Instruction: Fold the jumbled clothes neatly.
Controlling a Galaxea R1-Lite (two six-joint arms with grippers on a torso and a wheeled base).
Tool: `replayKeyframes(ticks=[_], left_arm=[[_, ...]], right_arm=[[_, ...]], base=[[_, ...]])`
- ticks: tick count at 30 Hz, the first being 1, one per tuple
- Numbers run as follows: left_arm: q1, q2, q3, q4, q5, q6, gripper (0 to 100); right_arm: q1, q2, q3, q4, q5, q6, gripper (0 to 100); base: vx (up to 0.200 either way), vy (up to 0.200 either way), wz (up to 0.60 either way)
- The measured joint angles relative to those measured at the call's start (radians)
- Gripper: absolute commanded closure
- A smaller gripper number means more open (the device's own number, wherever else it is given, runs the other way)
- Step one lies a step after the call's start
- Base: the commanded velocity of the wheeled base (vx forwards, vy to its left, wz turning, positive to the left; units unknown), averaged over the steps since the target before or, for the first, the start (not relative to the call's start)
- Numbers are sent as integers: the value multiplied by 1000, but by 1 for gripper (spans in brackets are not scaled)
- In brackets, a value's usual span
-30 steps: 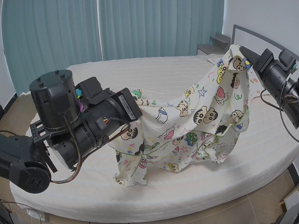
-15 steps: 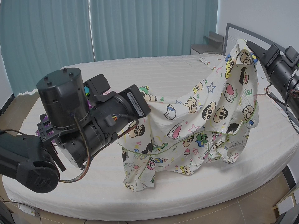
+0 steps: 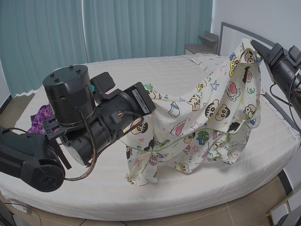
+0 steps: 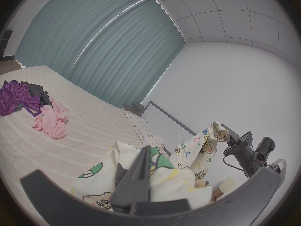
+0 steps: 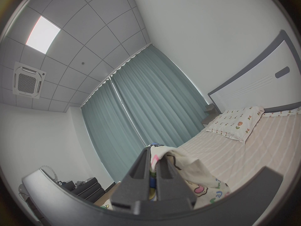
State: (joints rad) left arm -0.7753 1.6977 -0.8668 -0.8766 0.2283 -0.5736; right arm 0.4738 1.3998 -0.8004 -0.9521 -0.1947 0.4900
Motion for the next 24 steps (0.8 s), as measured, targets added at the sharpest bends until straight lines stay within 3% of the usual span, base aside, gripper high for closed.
replayKeyframes(ticks=[3, 10, 24], left_arm=[[0, 0, 10, 1, 14, 0, 100], [0, -8, 35, -1, 56, -1, 100], [-2, -196, 136, 14, 55, 4, 100]], right_arm=[[-1, -3, 5, 0, 0, 0, 100], [3, -29, 32, 1, 16, 1, 100], [12, -176, 127, 1, 152, 2, 100]], base=[[0, 0, 0], [-200, 0, 0], [-200, 0, 0]])
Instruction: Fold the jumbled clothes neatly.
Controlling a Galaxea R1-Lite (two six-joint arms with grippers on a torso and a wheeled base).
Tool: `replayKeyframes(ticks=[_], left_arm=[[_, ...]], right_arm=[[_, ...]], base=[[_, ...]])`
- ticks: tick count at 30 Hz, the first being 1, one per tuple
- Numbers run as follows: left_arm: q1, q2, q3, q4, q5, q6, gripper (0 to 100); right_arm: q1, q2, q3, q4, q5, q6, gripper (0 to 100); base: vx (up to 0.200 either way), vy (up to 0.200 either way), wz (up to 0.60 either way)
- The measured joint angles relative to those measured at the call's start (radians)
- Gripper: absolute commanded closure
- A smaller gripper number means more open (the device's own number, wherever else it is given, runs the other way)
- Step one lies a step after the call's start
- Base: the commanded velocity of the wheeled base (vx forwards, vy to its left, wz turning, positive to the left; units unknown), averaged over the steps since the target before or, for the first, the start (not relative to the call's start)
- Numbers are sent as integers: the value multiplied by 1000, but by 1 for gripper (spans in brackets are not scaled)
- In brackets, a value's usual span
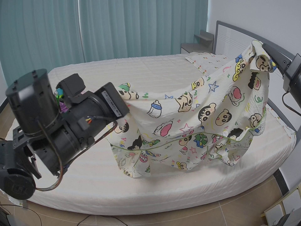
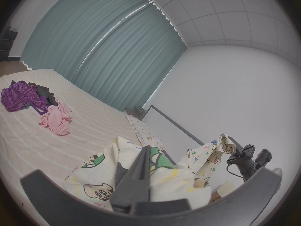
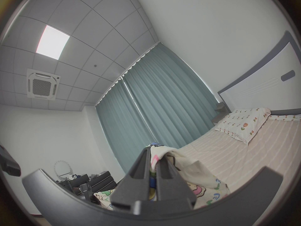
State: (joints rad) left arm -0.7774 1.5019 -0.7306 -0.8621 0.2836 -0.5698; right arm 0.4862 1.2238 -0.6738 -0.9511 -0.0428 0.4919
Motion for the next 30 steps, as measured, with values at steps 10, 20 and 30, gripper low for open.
replayKeyframes(ticks=[10, 20, 30], left_arm=[[4, -124, 21, 52, -1, 73, 100], [13, -161, 62, 158, -5, 100, 100], [29, -92, 82, 180, -5, 34, 100]], right_arm=[[2, -113, 14, 1, 99, 3, 100], [-16, -125, 57, 56, 101, 5, 100], [-125, -21, 82, 54, 130, 4, 100]], base=[[0, 0, 0], [0, 0, 0], [0, 0, 0]])
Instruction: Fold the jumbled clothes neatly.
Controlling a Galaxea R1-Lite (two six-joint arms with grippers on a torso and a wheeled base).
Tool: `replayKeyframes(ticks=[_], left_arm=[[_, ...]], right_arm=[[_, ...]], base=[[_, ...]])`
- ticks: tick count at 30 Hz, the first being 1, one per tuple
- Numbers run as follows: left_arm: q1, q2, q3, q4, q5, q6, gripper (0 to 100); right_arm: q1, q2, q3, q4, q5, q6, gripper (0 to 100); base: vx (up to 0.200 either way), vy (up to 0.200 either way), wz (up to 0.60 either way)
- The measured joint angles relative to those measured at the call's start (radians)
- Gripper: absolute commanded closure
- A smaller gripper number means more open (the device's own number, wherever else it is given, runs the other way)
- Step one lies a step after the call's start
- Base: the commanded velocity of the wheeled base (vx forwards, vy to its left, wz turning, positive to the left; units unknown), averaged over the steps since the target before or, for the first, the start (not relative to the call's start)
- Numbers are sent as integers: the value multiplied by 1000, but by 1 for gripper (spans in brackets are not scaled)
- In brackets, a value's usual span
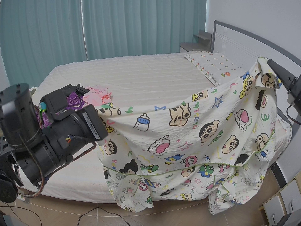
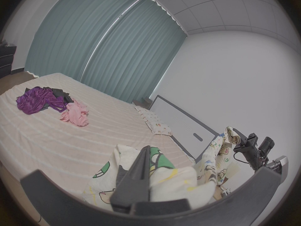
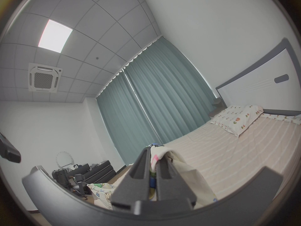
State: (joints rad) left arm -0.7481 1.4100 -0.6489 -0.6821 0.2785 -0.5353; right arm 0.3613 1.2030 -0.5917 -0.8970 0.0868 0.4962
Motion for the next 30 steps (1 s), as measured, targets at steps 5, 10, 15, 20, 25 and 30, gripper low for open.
replayKeyframes(ticks=[5, 10, 15, 20, 25, 30], left_arm=[[32, 53, -20, 1, -7, -4, 100], [71, 126, -77, 0, -37, -6, 100], [89, 167, -115, 1, -53, -5, 100], [130, 237, -199, 0, -60, -3, 100], [169, 291, -264, 0, -61, -1, 100], [189, 344, -316, 0, -66, 0, 100]], right_arm=[[-55, 71, -14, -19, 30, -4, 100], [-90, 162, -39, -92, 36, -7, 100], [-100, 213, -64, -113, 38, -8, 100], [-125, 284, -121, -121, 45, -9, 100], [-153, 345, -169, -124, 48, -9, 100], [-177, 410, -195, -127, 54, -13, 100]], base=[[0, 0, 0], [160, 0, 0], [200, 0, 0], [200, 0, 0], [200, 0, 0], [200, 0, 0]])
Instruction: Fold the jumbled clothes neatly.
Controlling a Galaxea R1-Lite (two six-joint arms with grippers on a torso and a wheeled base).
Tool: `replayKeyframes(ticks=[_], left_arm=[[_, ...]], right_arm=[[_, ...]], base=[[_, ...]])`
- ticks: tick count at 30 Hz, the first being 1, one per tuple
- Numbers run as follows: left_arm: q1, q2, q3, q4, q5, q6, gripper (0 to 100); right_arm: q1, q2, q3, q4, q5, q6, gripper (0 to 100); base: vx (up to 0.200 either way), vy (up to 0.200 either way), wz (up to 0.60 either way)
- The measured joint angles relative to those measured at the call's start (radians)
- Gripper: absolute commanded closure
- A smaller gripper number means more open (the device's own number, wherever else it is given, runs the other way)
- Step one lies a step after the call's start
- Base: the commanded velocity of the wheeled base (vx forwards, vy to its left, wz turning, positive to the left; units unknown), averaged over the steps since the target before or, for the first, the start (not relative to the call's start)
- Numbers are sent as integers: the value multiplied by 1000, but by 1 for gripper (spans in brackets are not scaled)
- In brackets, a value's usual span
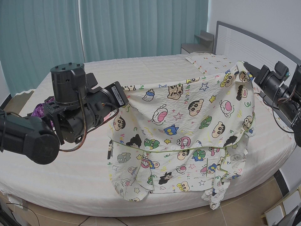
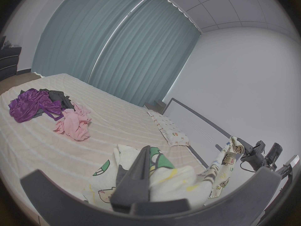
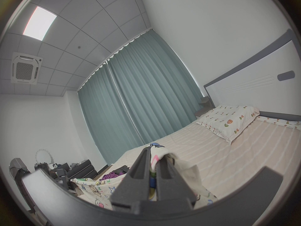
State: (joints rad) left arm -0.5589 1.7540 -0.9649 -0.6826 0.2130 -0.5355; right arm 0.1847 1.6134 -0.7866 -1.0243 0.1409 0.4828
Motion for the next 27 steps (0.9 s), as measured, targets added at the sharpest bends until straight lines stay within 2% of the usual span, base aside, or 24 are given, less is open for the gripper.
replayKeyframes(ticks=[15, 27], left_arm=[[41, 251, -165, 2, -29, 1, 100], [80, 440, -259, 3, -30, 2, 100]], right_arm=[[-41, 234, -116, -68, 5, -4, 100], [-41, 443, -230, -93, -36, -15, 100]], base=[[200, 0, 0], [0, 0, 0]])
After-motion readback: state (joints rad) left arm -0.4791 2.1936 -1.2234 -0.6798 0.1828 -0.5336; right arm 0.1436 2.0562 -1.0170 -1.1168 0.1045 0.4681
